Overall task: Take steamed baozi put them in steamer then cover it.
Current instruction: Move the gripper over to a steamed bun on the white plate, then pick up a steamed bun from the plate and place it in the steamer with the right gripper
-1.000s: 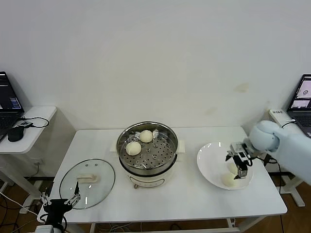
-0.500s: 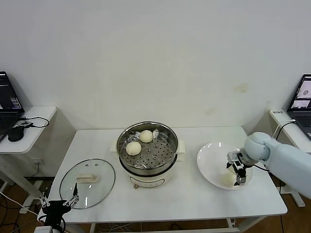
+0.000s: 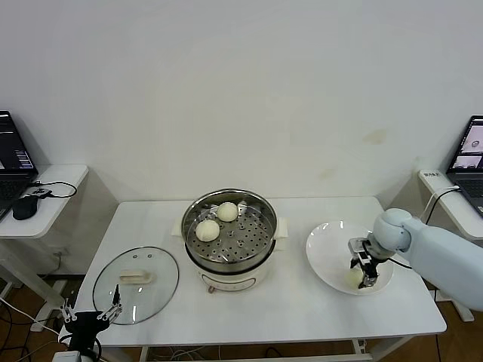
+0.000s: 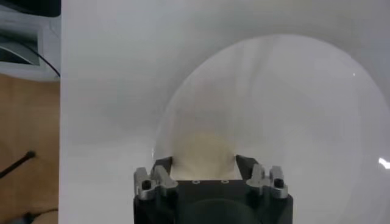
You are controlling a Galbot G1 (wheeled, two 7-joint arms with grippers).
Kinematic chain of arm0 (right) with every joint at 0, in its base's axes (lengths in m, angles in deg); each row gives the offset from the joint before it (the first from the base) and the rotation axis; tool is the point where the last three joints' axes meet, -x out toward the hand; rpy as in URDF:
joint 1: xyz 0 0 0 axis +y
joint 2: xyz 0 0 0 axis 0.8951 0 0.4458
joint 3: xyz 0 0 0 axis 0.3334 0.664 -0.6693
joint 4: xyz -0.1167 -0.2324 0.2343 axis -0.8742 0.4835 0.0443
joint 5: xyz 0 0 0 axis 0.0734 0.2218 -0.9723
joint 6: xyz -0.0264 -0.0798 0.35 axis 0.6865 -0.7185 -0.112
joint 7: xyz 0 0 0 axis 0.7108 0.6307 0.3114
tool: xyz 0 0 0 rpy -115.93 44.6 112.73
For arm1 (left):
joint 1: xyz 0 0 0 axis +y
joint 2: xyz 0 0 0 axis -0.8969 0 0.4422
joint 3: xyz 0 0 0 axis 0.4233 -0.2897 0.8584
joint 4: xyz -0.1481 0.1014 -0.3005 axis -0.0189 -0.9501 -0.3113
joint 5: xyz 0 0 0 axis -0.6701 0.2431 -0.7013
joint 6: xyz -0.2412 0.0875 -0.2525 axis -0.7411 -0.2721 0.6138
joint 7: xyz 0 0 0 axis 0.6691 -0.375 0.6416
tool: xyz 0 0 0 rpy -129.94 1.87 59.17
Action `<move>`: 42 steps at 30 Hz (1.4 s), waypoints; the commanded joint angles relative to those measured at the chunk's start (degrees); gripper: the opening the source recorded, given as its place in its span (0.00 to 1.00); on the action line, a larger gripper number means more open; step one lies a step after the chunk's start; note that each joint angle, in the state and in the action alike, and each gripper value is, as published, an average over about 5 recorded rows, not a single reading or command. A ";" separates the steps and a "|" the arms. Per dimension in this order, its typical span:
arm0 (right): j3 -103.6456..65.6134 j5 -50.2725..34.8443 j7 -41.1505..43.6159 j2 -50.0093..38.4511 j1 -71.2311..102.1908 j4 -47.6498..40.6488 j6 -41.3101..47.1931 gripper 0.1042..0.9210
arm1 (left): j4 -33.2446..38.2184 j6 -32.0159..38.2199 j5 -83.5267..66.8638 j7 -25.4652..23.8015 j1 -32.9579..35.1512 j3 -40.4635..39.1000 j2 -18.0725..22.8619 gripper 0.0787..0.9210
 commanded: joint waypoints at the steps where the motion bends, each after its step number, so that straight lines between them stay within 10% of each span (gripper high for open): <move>1: 0.06 -1.46 0.67 -0.33 -2.58 0.65 -0.02 0.59 | 0.30 -0.03 0.02 0.01 0.11 0.04 -0.04 0.88; 19: 19.87 -19.59 1.03 12.59 -44.61 1.83 1.67 0.60 | 1.90 -0.15 -0.61 -0.02 0.08 0.45 -0.46 0.88; 42: 24.92 -18.61 -4.31 40.43 -33.56 -0.97 -5.63 0.60 | 1.87 -0.26 -1.16 0.05 -0.27 3.79 0.29 0.88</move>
